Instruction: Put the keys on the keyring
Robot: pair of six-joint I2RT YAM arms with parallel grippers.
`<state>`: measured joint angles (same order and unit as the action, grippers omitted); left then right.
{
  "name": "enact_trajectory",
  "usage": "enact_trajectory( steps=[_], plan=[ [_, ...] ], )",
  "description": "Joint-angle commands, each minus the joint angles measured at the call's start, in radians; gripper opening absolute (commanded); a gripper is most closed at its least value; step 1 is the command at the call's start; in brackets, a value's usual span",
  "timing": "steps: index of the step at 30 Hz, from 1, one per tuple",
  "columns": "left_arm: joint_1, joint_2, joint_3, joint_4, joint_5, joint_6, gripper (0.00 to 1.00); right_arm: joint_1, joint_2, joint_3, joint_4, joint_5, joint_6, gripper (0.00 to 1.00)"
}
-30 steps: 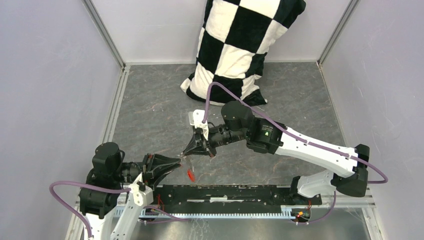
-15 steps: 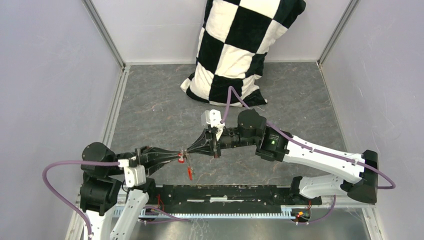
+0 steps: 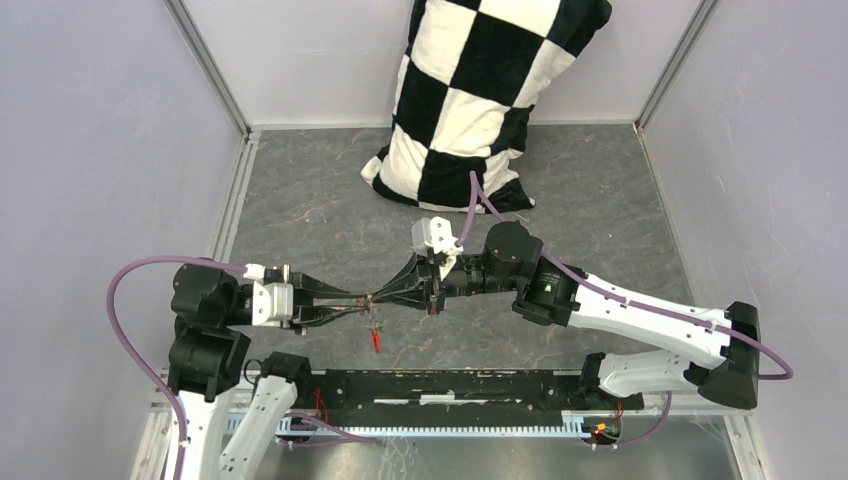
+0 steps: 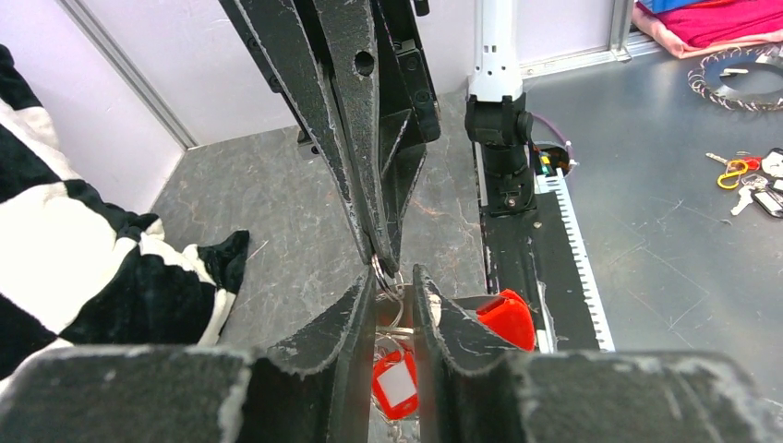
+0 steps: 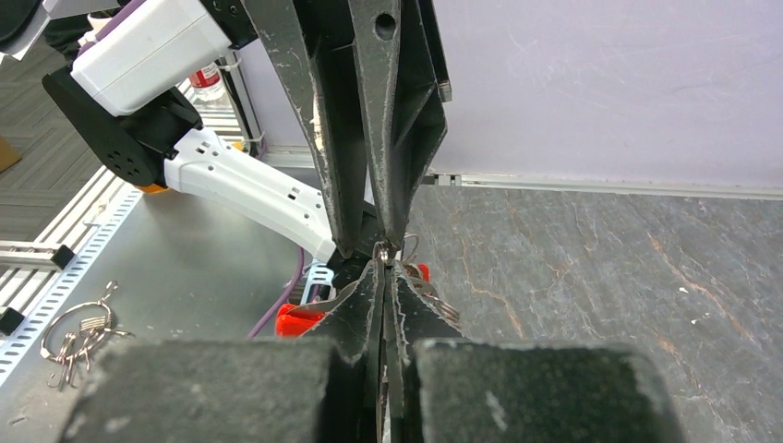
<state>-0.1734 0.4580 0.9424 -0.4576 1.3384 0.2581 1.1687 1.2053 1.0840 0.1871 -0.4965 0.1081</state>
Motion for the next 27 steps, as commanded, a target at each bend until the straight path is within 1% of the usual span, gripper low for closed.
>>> enact_trajectory(
  steps=[1,4,10,18,24,27],
  plan=[
    [0.003,-0.011,-0.017,0.024,0.037,-0.062,0.27,-0.003,-0.013,0.002,0.117,0.005,0.014,0.00],
    [0.003,-0.018,-0.028,-0.001,0.030,-0.033,0.27,-0.002,-0.011,-0.012,0.159,0.004,0.033,0.00],
    [0.003,-0.015,-0.038,-0.005,0.006,-0.023,0.27,0.016,0.005,-0.025,0.219,-0.004,0.053,0.00],
    [0.003,-0.028,-0.057,-0.025,-0.042,-0.019,0.27,0.031,-0.023,-0.075,0.292,0.039,0.051,0.00],
    [0.003,-0.028,-0.069,-0.026,-0.067,-0.065,0.27,0.036,-0.050,-0.125,0.365,0.068,0.063,0.00],
    [0.003,-0.030,-0.070,-0.024,-0.068,-0.079,0.24,0.039,-0.055,-0.145,0.394,0.082,0.070,0.00]
  ],
)
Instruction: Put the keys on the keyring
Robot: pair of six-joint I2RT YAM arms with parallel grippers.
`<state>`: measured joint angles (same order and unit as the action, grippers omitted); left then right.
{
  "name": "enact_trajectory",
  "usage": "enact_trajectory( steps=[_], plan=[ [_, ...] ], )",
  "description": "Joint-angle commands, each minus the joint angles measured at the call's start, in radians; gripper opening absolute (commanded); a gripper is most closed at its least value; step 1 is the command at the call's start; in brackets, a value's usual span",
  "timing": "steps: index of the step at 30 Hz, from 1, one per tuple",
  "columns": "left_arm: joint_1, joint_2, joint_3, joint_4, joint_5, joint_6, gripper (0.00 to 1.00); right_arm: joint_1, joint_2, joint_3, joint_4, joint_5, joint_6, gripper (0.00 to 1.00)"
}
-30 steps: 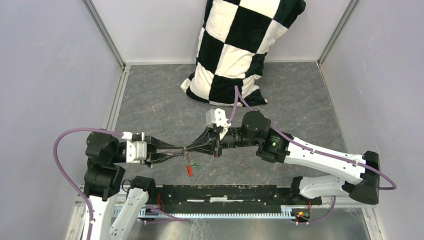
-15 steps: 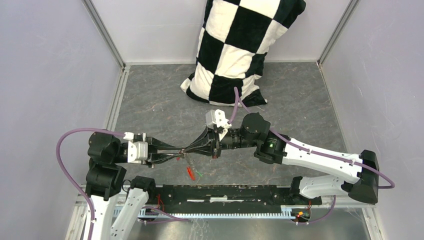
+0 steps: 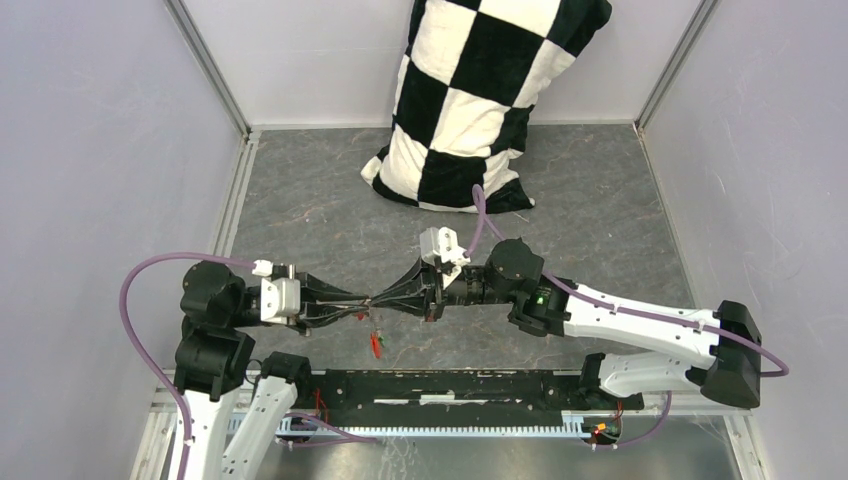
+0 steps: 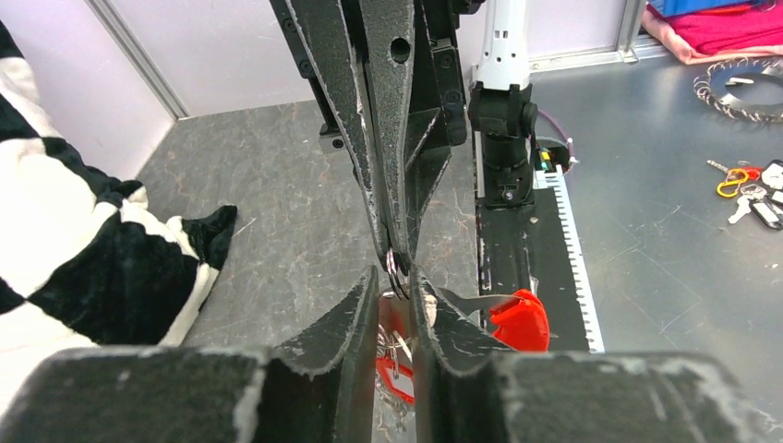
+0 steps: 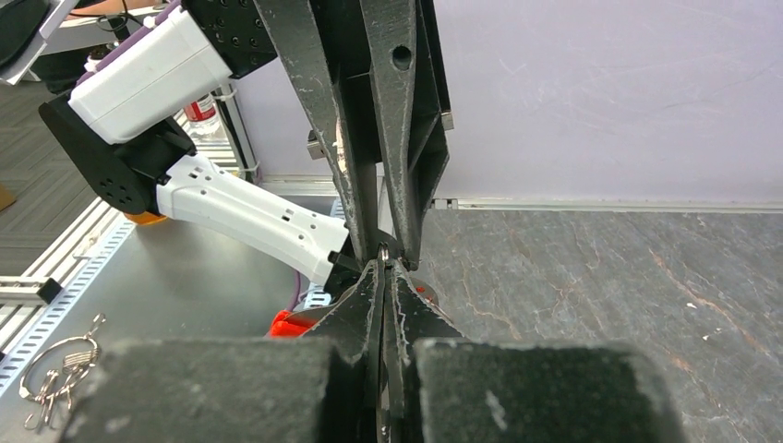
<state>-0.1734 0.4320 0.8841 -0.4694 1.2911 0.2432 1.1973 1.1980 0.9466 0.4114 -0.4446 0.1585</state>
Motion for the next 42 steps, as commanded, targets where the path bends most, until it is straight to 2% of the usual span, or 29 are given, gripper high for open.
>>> enact_trajectory(
  steps=[1,8,10,12,13,17,21,24,27,42],
  plan=[
    [0.003,-0.004,-0.012,-0.011,-0.023,-0.065,0.21,0.013,-0.049,-0.014,0.180,0.034,0.022,0.00],
    [0.003,-0.008,-0.022,0.034,-0.056,-0.110,0.03,0.032,-0.040,-0.026,0.205,0.052,0.022,0.00],
    [0.003,-0.011,-0.023,0.035,-0.067,-0.110,0.02,0.034,-0.040,-0.011,0.167,0.052,0.012,0.01],
    [0.003,-0.017,-0.023,0.034,-0.079,-0.105,0.02,0.034,-0.048,0.021,0.079,0.067,-0.021,0.08],
    [0.003,-0.020,-0.023,0.031,-0.082,-0.093,0.02,0.034,-0.053,0.045,0.014,0.071,-0.047,0.17],
    [0.003,-0.028,-0.020,0.021,-0.085,-0.046,0.02,0.026,-0.055,0.194,-0.302,0.112,-0.149,0.37],
    [0.003,-0.023,-0.017,0.021,-0.080,-0.028,0.02,0.021,0.001,0.374,-0.599,0.113,-0.242,0.48],
    [0.003,-0.021,-0.017,0.022,-0.079,-0.015,0.02,0.020,0.091,0.519,-0.792,0.093,-0.284,0.48],
    [0.003,-0.021,-0.013,0.005,-0.076,0.013,0.02,0.022,0.153,0.612,-0.910,0.078,-0.319,0.48],
    [0.003,-0.031,0.001,-0.072,-0.067,0.128,0.02,0.022,0.263,0.777,-1.030,0.049,-0.341,0.35]
  ],
)
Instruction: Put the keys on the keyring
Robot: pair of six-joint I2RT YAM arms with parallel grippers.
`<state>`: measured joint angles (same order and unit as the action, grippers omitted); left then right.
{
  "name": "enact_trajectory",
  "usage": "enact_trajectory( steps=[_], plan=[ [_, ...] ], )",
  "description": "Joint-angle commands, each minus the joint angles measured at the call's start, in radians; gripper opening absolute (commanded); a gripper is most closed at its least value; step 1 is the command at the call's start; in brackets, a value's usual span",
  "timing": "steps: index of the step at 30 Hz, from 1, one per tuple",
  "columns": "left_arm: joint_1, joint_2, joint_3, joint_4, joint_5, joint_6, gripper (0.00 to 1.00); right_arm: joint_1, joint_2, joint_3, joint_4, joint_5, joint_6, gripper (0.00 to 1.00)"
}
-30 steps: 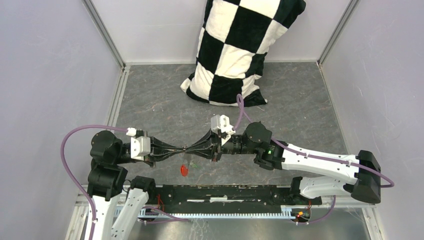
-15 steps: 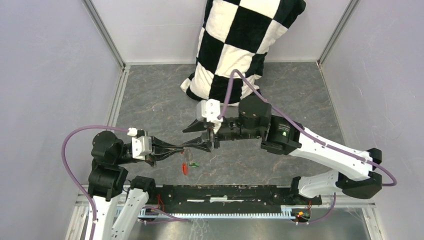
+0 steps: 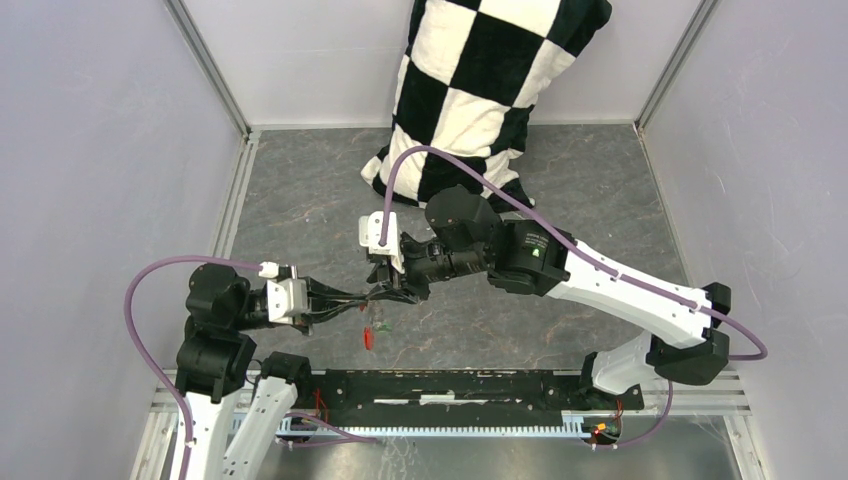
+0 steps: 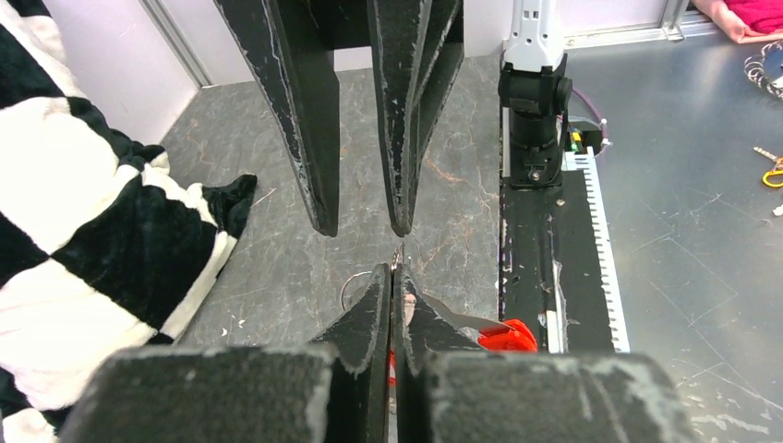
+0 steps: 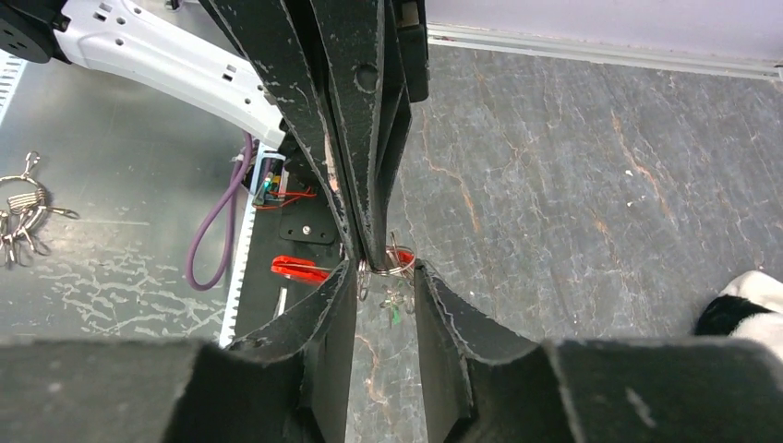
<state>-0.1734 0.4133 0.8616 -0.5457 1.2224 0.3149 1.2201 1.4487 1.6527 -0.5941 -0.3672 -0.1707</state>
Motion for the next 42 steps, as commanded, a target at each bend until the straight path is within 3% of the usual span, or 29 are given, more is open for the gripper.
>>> enact_trajectory(
  steps=[1,15,22,29,31,32,42],
  plan=[
    [0.003,-0.013,0.022,0.005,0.002,0.058,0.02,-0.001,0.019,0.079,-0.032,-0.032,-0.012,0.34],
    [0.003,-0.015,0.026,0.004,-0.004,0.079,0.02,-0.001,0.088,0.147,-0.123,-0.042,-0.007,0.26],
    [0.003,-0.020,0.022,0.005,-0.003,0.084,0.02,-0.001,0.114,0.184,-0.169,-0.043,-0.018,0.09],
    [0.003,-0.024,0.019,0.004,-0.003,0.086,0.02,-0.001,0.110,0.177,-0.179,-0.039,-0.022,0.11],
    [0.003,-0.027,0.021,0.005,-0.004,0.086,0.02,-0.001,0.107,0.171,-0.181,-0.042,-0.026,0.08],
    [0.003,-0.027,0.021,0.005,-0.003,0.085,0.02,-0.001,0.106,0.168,-0.178,-0.049,-0.028,0.01],
    [0.003,-0.030,0.017,0.004,0.020,0.088,0.02,-0.007,0.026,0.011,0.041,-0.057,0.089,0.00]
  ],
)
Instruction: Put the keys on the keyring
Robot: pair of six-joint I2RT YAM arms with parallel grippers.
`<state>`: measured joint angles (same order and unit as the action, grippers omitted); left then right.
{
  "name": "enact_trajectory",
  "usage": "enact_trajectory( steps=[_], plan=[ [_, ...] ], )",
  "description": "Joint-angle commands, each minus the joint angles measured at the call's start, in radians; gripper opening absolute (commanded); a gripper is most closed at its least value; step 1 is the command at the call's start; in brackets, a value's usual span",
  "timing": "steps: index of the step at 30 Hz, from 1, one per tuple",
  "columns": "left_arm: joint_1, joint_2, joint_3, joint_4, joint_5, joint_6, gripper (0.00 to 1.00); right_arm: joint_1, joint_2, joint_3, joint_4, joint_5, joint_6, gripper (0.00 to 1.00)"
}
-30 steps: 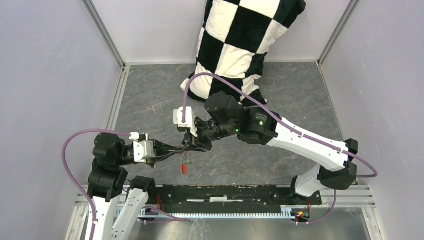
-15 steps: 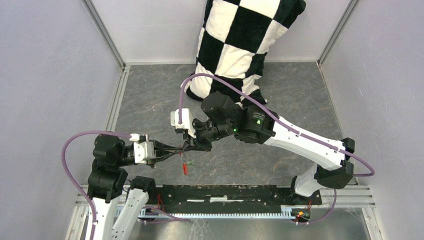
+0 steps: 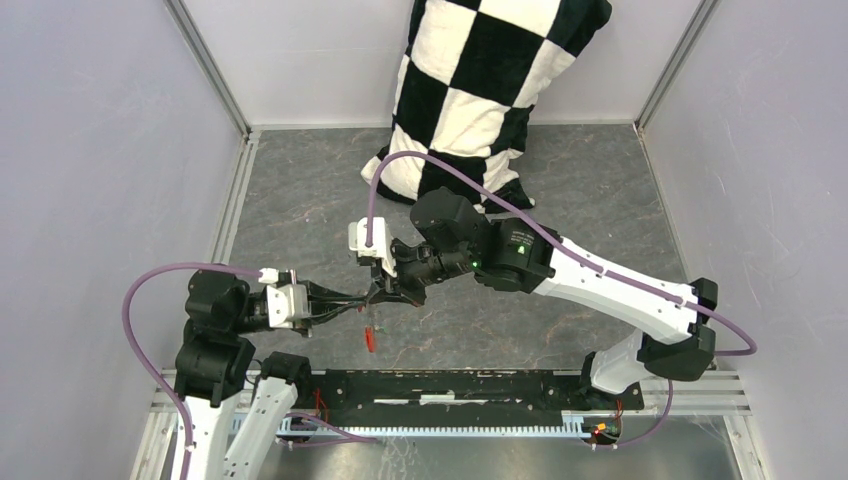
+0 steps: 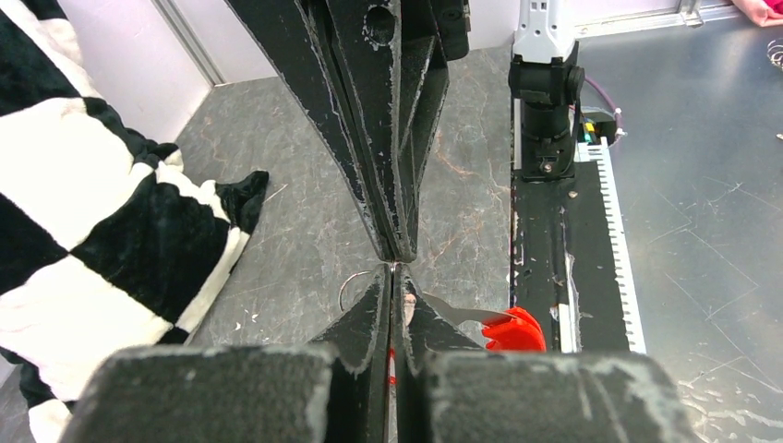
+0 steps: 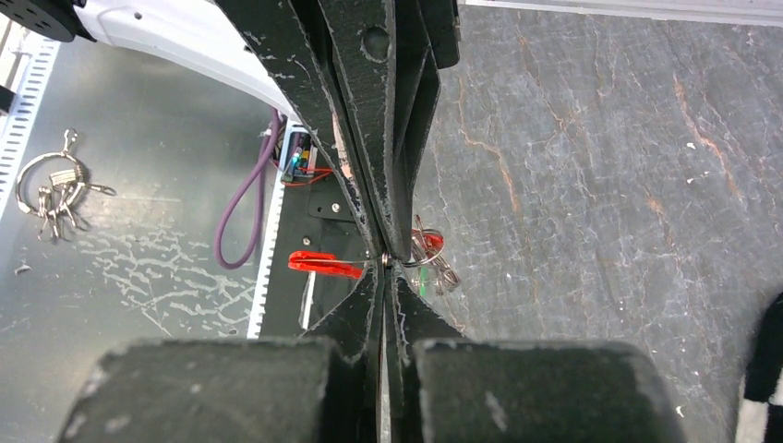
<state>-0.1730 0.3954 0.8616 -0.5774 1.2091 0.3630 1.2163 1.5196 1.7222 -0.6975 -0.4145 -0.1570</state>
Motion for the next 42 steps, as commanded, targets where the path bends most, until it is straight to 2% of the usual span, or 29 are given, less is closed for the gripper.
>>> enact_trajectory(
  steps=[1,3,5,7,8,9,10,11,12,20,22,23,26,30,34,38,42],
  plan=[
    [0.003,-0.013,0.018,0.035,0.028,0.043,0.02,-0.004,-0.044,-0.066,0.151,-0.017,0.092,0.00],
    [0.003,-0.018,0.019,0.035,0.015,0.056,0.02,-0.004,-0.032,-0.060,0.135,-0.022,0.106,0.04],
    [0.003,-0.021,0.018,0.036,0.006,0.064,0.02,-0.003,-0.032,-0.061,0.131,0.007,0.120,0.18],
    [0.003,-0.022,0.016,0.035,0.006,0.064,0.02,-0.004,-0.051,-0.082,0.157,0.040,0.130,0.26],
    [0.003,-0.024,0.015,0.035,0.006,0.064,0.02,-0.003,-0.060,-0.091,0.168,0.045,0.132,0.26],
    [0.003,-0.025,0.014,0.036,0.007,0.065,0.02,-0.004,-0.061,-0.093,0.173,0.050,0.133,0.25],
    [0.003,-0.027,0.014,0.035,0.007,0.067,0.02,-0.004,-0.061,-0.090,0.169,0.051,0.133,0.19],
    [0.003,-0.030,0.014,0.035,0.006,0.068,0.02,-0.004,-0.055,-0.082,0.160,0.044,0.129,0.07],
    [0.003,-0.031,0.014,0.035,0.006,0.068,0.02,-0.004,-0.050,-0.073,0.149,0.041,0.125,0.01],
    [0.003,-0.027,0.021,0.036,0.013,0.050,0.03,-0.004,-0.052,-0.056,0.128,0.103,0.108,0.00],
    [0.003,-0.021,0.025,0.035,0.007,0.025,0.27,-0.005,-0.078,-0.072,0.161,0.126,0.105,0.00],
    [0.003,-0.018,0.028,0.035,0.004,0.013,0.34,-0.005,-0.096,-0.088,0.186,0.129,0.102,0.00],
    [0.003,-0.004,0.045,0.027,-0.006,-0.009,0.35,-0.011,-0.163,-0.164,0.294,0.127,0.102,0.00],
    [0.002,0.018,0.064,0.007,0.005,-0.017,0.32,-0.018,-0.231,-0.270,0.427,0.091,0.122,0.00],
    [0.003,0.019,0.065,-0.001,-0.006,-0.003,0.33,-0.027,-0.250,-0.304,0.461,0.074,0.135,0.00],
    [0.003,0.016,0.058,0.002,-0.009,0.011,0.39,-0.044,-0.264,-0.340,0.506,0.022,0.156,0.00],
    [0.003,0.002,0.060,0.083,-0.027,-0.034,0.41,-0.055,-0.257,-0.352,0.503,-0.012,0.155,0.00]
  ],
)
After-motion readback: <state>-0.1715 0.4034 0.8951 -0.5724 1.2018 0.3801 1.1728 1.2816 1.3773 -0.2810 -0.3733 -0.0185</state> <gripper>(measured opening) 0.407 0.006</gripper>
